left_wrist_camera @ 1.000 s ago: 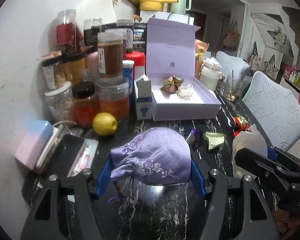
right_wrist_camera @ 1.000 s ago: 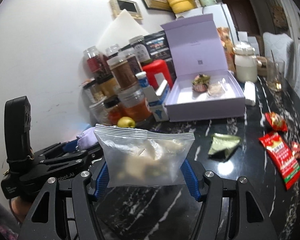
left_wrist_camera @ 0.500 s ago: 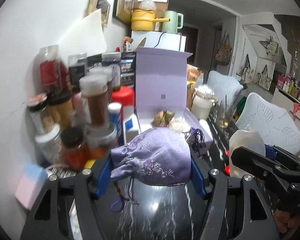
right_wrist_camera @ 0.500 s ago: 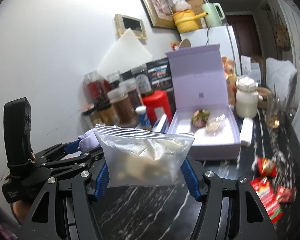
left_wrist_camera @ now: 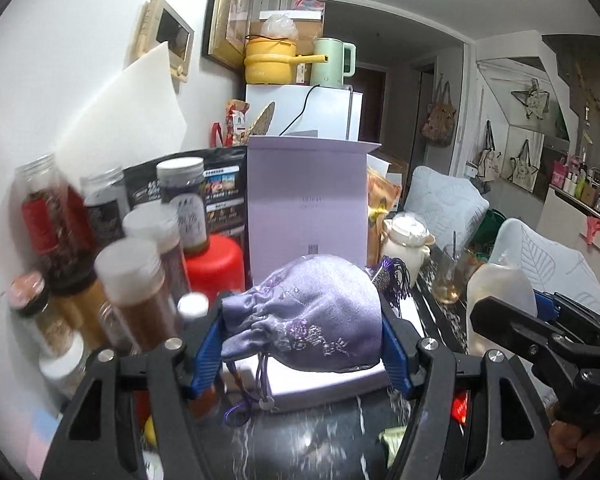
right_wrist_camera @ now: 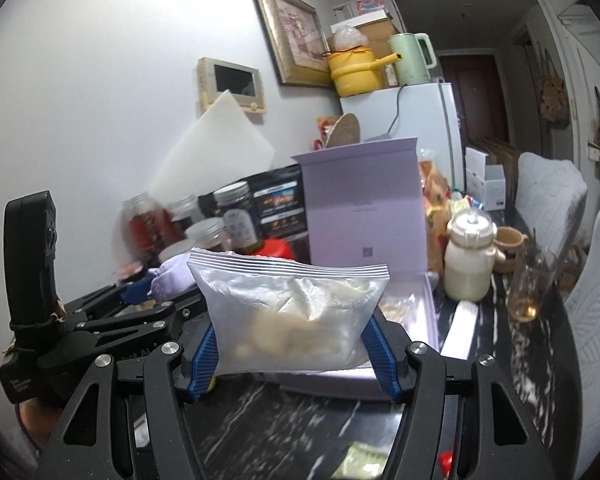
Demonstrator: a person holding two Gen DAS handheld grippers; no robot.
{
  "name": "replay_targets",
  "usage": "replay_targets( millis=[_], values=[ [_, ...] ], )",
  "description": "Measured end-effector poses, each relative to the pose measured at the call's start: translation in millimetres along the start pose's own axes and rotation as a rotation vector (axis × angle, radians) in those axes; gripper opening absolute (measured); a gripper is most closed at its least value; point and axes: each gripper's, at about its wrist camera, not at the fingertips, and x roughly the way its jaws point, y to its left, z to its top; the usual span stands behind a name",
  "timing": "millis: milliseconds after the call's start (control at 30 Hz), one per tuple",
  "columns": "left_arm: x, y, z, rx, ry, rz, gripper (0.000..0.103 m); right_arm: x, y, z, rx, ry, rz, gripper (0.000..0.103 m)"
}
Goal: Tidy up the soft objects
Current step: 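Carry the pouch in the left tool and zip bag in the right tool toward the lavender box, then lower the pouch with the left tool while the right tool lowers the zip bag into the box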
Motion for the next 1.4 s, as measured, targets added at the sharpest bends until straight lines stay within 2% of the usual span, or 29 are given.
replay_targets(
  millis=[200, 533, 933, 1167, 1400],
  values=[
    [31, 2, 18, -0.007, -0.018, -0.001, 0.067, 19, -20, 17, 0.001, -0.012, -0.02, 0.064],
    [92, 3, 32, -0.019, 0.017, -0.005, 0.067, 67, -54, 43, 0.003, -0.013, -0.062, 0.064],
    [144, 7, 48, -0.035, 0.019, 0.014, 0.067, 119, -85, 57, 0.001, 0.005, -0.107, 0.064],
    [177, 12, 35, -0.032, 0.087, 0.045, 0.067, 153, -102, 53, 0.012, 0.056, -0.126, 0.064],
    [209, 13, 22, -0.022, 0.178, 0.051, 0.067, 184, -115, 41, 0.033, 0.144, -0.134, 0.064]
  ],
)
